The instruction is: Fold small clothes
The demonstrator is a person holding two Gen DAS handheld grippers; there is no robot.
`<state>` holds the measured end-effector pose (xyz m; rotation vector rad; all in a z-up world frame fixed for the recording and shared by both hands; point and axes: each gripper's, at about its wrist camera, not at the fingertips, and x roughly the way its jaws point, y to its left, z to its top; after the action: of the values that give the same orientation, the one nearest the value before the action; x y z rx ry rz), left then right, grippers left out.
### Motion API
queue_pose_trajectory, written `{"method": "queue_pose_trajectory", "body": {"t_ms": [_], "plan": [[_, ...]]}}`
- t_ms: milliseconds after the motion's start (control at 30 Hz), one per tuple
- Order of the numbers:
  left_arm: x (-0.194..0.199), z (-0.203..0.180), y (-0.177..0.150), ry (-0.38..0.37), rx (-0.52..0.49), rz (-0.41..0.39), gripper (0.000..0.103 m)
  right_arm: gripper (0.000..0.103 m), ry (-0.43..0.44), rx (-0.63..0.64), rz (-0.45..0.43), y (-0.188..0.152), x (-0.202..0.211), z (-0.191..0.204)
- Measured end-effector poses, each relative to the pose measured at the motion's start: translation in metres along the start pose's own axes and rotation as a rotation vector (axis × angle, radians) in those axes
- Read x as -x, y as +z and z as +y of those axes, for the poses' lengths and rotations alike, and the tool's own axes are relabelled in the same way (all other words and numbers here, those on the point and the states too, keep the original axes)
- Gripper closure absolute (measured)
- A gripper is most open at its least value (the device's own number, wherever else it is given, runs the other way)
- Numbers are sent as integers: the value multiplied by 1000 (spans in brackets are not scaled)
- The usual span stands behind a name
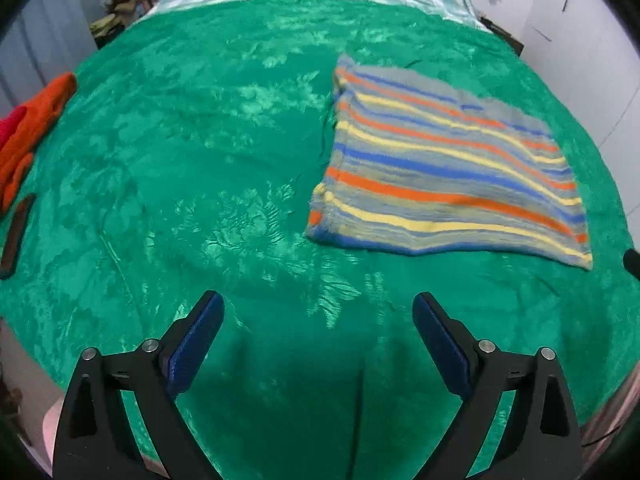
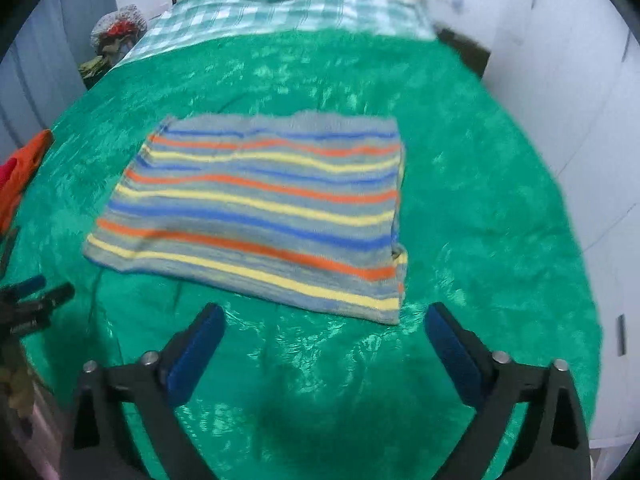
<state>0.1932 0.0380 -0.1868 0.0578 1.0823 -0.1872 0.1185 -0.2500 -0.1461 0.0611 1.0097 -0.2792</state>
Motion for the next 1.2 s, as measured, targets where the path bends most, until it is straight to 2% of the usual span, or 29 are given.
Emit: {"method": "queue_pose_trajectory", "body": {"t_ms": [67, 167, 300, 867, 1100, 1200], "plan": [[-2, -1, 9, -6, -15, -8, 6, 0, -33, 16, -44, 2, 15, 9], [17, -8, 1, 0, -36, -23, 6, 0, -63, 35, -96, -3, 41, 11], [24, -14, 2, -11, -42, -34, 6, 0, -88, 49, -127, -5, 54, 12], [35, -31, 4, 7, -78, -46, 6, 0, -135, 53, -161, -4, 70, 11], [25, -30, 4, 12, -74, -29, 5, 0, -131, 56, -155, -5, 71, 10], [8, -16, 13, -29, -64, 2, 5, 0, -110, 53, -138, -8, 66, 9]]}}
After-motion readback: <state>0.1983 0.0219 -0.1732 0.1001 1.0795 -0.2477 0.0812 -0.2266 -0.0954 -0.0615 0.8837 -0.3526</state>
